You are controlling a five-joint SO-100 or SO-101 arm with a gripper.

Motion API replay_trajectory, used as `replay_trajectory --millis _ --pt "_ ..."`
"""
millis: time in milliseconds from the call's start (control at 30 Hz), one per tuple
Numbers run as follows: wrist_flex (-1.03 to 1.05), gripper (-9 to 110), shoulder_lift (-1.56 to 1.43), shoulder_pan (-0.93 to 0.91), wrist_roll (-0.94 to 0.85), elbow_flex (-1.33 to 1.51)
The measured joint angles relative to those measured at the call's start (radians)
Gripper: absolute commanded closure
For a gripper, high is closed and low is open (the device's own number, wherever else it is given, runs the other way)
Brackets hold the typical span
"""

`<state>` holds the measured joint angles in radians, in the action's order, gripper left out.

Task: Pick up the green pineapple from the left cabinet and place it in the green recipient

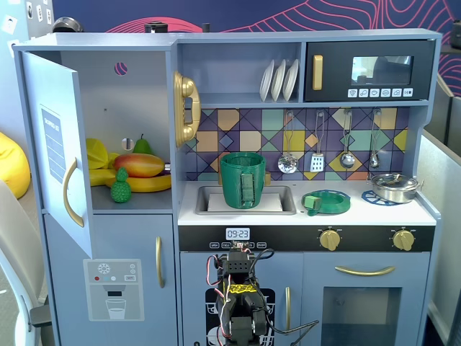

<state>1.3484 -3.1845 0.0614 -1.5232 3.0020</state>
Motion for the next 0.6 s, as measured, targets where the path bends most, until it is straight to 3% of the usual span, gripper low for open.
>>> replay_trajectory --millis 433,600 --pt "0.0 101 0.0 0.025 0.0 0.0" --pt "-0.08 101 0.003 0.163 0.057 -0.008"
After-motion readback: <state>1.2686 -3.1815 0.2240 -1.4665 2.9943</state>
